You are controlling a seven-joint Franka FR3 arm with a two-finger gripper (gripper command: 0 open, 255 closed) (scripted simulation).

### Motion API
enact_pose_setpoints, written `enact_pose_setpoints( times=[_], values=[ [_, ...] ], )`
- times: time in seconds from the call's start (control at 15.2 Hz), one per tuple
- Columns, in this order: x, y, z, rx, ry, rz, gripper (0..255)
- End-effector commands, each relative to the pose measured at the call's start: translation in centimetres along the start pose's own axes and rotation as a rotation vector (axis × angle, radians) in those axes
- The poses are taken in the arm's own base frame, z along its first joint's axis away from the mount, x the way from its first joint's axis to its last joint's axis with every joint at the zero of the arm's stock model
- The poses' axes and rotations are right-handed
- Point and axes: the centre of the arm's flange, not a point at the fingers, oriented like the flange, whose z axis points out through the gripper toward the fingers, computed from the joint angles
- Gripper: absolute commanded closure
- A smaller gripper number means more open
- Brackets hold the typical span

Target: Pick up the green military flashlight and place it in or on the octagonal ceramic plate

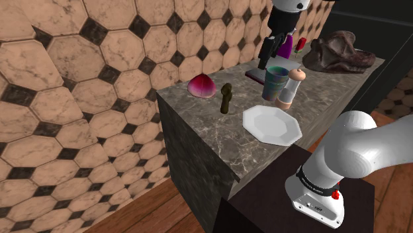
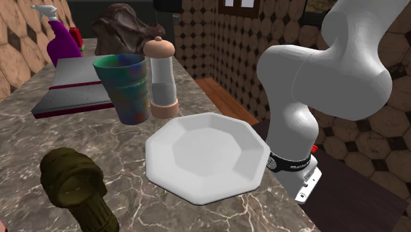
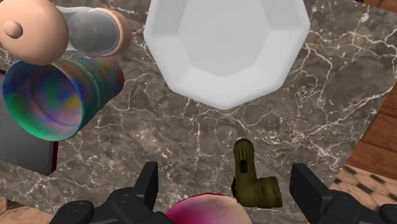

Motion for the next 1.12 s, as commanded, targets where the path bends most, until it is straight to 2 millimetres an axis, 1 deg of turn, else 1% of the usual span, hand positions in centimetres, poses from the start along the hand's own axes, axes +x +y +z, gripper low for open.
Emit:
enact_pose_setpoints(
  times=[0.0,0.33,0.73,0.79,1.06],
  values=[
    [0.0,0.0,0.0,0.000,0.000,0.000,0],
    [6.3,-1.5,3.9,0.050,-0.090,-0.009,0],
    [13.3,-3.7,9.1,0.111,-0.199,-0.020,0],
    [13.7,-3.9,9.4,0.114,-0.205,-0.020,0],
    [13.3,-4.1,11.5,0.114,-0.205,-0.020,0]
  ],
)
